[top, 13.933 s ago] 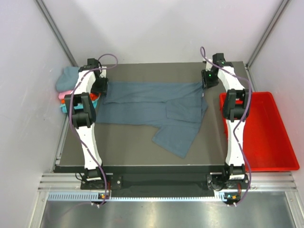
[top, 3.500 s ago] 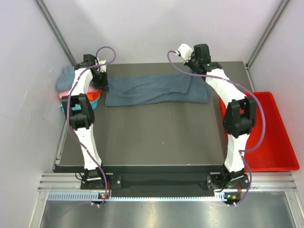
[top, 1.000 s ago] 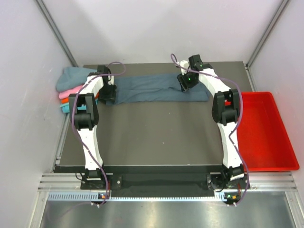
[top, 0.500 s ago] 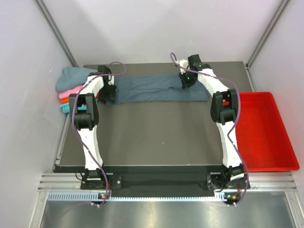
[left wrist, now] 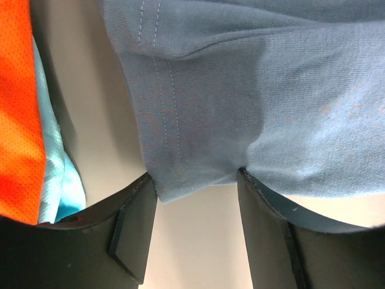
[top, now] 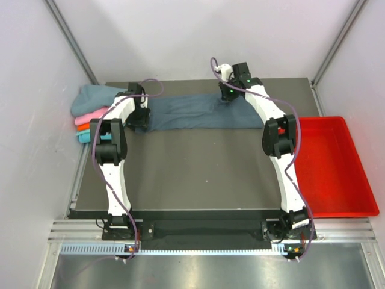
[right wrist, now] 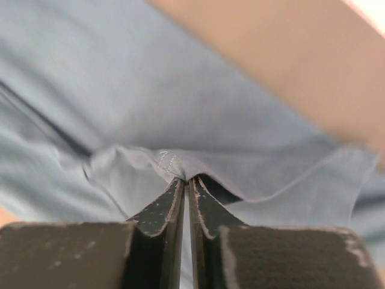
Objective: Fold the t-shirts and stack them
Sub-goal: Fold the tshirt
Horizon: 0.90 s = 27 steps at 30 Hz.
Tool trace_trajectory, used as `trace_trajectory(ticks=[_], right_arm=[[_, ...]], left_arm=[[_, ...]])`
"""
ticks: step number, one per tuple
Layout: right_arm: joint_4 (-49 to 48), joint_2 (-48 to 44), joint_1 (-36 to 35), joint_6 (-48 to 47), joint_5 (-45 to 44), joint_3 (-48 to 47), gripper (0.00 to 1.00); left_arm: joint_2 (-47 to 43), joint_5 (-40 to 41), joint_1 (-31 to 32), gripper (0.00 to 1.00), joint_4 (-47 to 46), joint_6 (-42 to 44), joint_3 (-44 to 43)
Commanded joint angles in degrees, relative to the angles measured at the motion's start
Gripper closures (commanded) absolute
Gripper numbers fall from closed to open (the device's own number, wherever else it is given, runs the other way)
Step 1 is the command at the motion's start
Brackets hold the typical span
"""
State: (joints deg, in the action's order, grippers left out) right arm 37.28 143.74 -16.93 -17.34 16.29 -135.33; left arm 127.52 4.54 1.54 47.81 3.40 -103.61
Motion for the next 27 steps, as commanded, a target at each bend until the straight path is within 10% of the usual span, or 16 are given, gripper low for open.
trace_trajectory(ticks=[1,6,16,27], right_arm=[[-6.4,2.2,-3.6,2.0,0.8,-4.9,0.83],[-7.9,3.0,-5.8,3.4,-3.4,-6.5,0.47],[-5.2,-10.8,-1.2,6.4,-2.5,4.3,0.43],[-1.3,-13.9,6.1,11.5,-1.1,16.0,0.27]], left_arm=[[-2.3,0.2,0.9,0.39,-0.4,0.5,2.0],[-3.4,1.0,1.2,0.38,-0.3,0.7,2.4],[-6.6,0.8,1.1,0.18,0.6,1.6,-2.7],[-4.4,-1.6,-1.1,0.19,1.8,-0.8,-5.5]])
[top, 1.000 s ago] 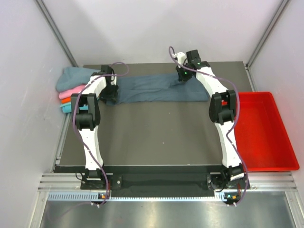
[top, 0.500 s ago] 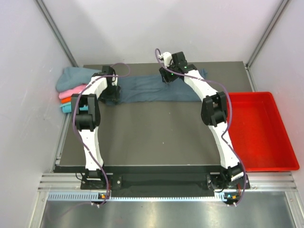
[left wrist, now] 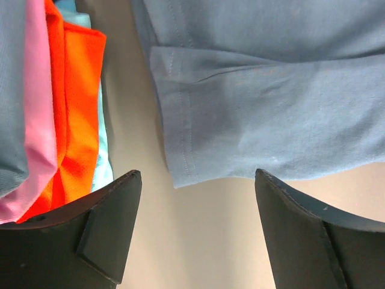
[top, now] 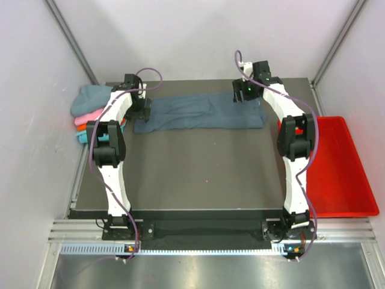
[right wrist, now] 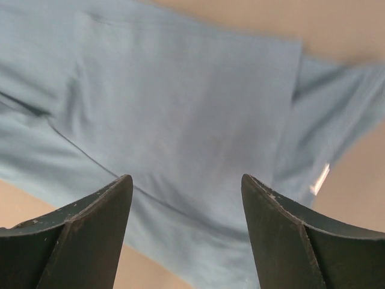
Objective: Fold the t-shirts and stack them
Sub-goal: Fold the tshirt
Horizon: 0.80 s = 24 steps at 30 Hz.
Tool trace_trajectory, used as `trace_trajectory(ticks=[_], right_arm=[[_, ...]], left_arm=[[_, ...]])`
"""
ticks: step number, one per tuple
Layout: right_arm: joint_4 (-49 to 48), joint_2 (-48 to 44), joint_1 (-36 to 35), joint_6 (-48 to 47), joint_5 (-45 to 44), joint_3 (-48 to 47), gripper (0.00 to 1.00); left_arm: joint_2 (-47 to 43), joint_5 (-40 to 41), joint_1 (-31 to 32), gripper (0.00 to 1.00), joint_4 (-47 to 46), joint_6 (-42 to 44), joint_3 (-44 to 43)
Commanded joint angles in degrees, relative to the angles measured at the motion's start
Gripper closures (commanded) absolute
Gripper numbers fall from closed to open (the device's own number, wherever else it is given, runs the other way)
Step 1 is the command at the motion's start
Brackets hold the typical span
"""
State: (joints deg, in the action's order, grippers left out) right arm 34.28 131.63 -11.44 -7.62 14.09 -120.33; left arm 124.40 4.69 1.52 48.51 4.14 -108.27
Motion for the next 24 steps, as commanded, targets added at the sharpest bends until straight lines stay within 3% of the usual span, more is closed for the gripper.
trace_trajectory(ticks=[1,11,22,24], right_arm=[[2.2,-1.6,1.2,1.6,1.1,1.2,0.27],[6.7,-2.7,4.6,1.6,2.3,5.8,0.27],[11.3,-3.2,4.9,-1.2,-6.2,8.4,0.27],[12.4,-2.4,5.0,-1.6,-7.8,9.1,0.27]], left_arm=[[-0.9,-1.8,-1.1,0.20,1.2,-1.8,-0.6],[2.7,-4.1,-6.1,0.36,1.6,-2.0,0.8],[5.3,-7.8,-6.3,0.48,2.1,-1.5,0.6],[5.6,-8.1,-6.3,0.56,2.0,-1.5,0.8]])
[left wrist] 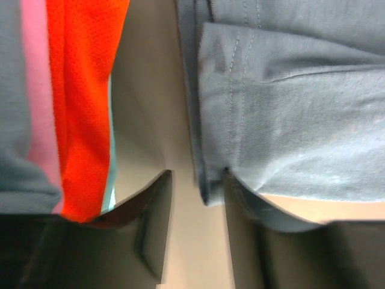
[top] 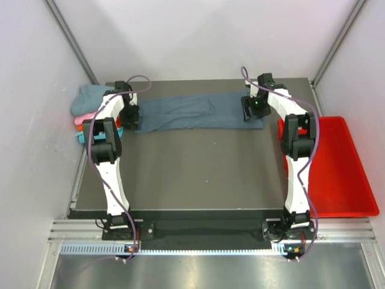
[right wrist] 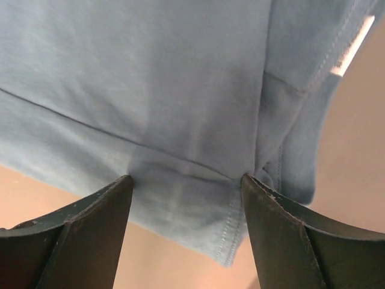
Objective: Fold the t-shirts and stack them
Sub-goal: Fold the tshirt
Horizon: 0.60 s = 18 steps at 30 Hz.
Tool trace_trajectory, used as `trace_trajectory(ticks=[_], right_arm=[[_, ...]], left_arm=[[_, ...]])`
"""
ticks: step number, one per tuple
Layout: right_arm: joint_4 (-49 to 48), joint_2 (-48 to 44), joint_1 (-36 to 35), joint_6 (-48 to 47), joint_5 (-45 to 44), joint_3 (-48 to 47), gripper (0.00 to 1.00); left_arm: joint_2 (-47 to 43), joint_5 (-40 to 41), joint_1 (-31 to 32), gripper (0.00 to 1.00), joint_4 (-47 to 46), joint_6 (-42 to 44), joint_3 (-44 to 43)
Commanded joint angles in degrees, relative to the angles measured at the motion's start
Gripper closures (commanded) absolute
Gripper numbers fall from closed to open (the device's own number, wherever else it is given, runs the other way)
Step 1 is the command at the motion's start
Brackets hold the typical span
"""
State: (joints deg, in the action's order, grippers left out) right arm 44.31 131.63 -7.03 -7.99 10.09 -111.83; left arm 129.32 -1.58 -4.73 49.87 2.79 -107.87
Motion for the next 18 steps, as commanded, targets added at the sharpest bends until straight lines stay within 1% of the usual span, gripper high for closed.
trace_trajectory(ticks=[1,2,3,4,9,13,17,18], right_arm=[[2.5,-2.2,0.4,-1.5,-4.4,0.8,0.27],[2.6,-2.0,0.5,-1.8,-5.1,1.5,0.27],[2.8,-1.6,0.5,-1.9,-5.3,1.8,0.27],[3.1,-1.3,0.5,-2.2,-5.3,1.8,0.28],[3.4,-0.9,0.5,-2.2,-5.4,1.5,0.28],[3.1,0.1,0.5,-2.1,-6.2,-0.5,0.28],[2.8,0.7,0.5,-1.5,-6.0,-1.5,0.28],[2.8,0.6,0.3,-1.5,-5.8,-1.5,0.28]], left_arm=[[1.1,-2.3,0.0,0.62,0.8,-0.1,0.4],[1.2,-2.4,0.0,0.79,0.8,0.2,0.5],[1.2,-2.3,0.0,0.92,0.8,0.2,0.6],[1.2,-2.1,-0.2,1.00,0.8,0.4,0.8],[0.7,-3.8,-0.5,1.00,1.3,0.9,2.1],[-1.6,-5.9,-0.5,1.00,1.5,1.2,3.6],[-2.7,-5.6,-0.5,1.00,1.6,1.1,4.3],[-2.9,-4.8,-0.4,0.95,1.8,0.9,4.3]])
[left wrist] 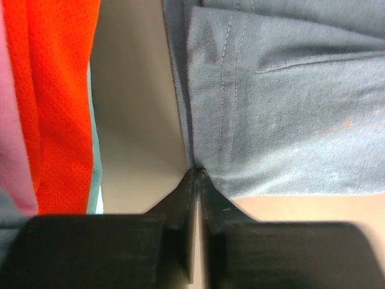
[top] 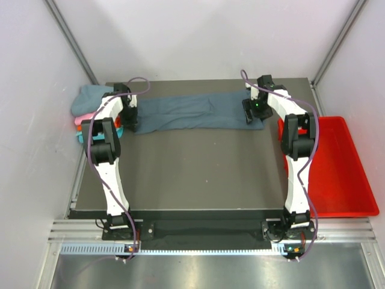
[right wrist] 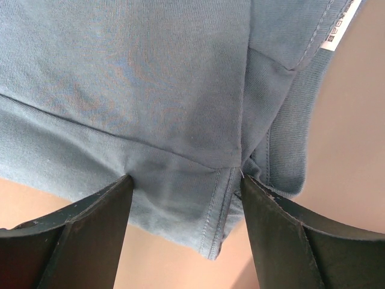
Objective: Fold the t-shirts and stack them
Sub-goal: Fold the tshirt
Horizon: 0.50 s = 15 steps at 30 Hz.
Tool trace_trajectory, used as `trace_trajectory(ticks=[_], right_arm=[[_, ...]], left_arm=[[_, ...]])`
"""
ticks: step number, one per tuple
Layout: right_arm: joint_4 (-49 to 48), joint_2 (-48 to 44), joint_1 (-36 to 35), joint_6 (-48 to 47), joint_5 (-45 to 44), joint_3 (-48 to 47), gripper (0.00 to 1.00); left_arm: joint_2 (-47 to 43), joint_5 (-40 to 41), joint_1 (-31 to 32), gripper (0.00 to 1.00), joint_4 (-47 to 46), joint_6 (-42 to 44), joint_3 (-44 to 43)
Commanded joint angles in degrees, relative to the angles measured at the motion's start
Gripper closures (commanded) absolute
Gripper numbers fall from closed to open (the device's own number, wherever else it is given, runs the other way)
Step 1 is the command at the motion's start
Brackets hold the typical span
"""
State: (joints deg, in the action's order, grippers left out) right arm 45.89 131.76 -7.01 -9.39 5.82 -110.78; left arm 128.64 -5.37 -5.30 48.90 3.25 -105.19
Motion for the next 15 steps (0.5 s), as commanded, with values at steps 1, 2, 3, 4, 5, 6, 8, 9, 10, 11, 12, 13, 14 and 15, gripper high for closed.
trace_trajectory(ticks=[1,2,3,4,5,6,8,9,10,11,12,13,14,15], right_arm=[[1.2,0.5,0.3,0.0,-1.3,-2.6,0.28],[1.2,0.4,0.3,0.0,-1.3,-2.2,0.28],[1.2,0.3,0.2,0.0,-1.3,-2.2,0.28],[1.2,0.3,0.2,0.0,-1.2,-2.1,0.28],[1.2,0.2,0.2,0.0,-1.3,-2.0,0.28],[1.1,0.2,0.2,0.1,-1.2,-2.0,0.28],[1.1,0.1,0.2,0.1,-1.1,-2.0,0.28],[1.1,0.1,0.1,0.1,-1.1,-2.1,0.28],[1.0,0.2,0.1,0.1,-1.2,-2.1,0.28],[1.0,0.2,0.1,0.1,-1.2,-2.0,0.28],[1.0,0.2,-0.1,0.1,-1.1,-2.1,0.28],[1.0,0.2,0.0,0.1,-1.1,-2.1,0.28],[1.0,0.2,-0.2,0.1,-1.0,-2.1,0.28],[1.0,-0.1,-0.3,0.1,-0.8,-2.1,0.28]], left_arm=[[-2.8,-0.8,0.1,0.83,2.9,0.5,1.5],[-3.0,-0.8,0.0,0.60,3.0,0.4,1.3],[-3.5,-0.8,-0.1,0.53,3.0,-0.1,1.4],[-4.4,-1.2,-0.1,0.51,2.9,-0.3,1.6],[-4.7,-1.5,-0.1,0.50,2.9,-0.4,1.7],[-5.0,-1.9,-0.1,0.49,2.9,-0.6,1.9],[-5.3,-3.2,-0.2,0.48,3.0,-1.0,2.5],[-5.2,-3.7,-0.4,0.48,3.0,-1.1,2.6],[-4.9,-4.0,-0.4,0.48,3.0,-1.2,2.8],[-4.6,-4.9,-0.6,0.48,3.1,-1.4,2.8],[-4.4,-5.1,-0.5,0.49,3.2,-1.7,2.9],[-4.4,-5.1,-0.6,0.51,3.2,-1.8,2.8],[-4.6,-3.7,-0.6,0.53,3.1,-1.8,2.7],[-5.4,-2.6,-0.6,0.53,3.1,-2.3,2.5]])
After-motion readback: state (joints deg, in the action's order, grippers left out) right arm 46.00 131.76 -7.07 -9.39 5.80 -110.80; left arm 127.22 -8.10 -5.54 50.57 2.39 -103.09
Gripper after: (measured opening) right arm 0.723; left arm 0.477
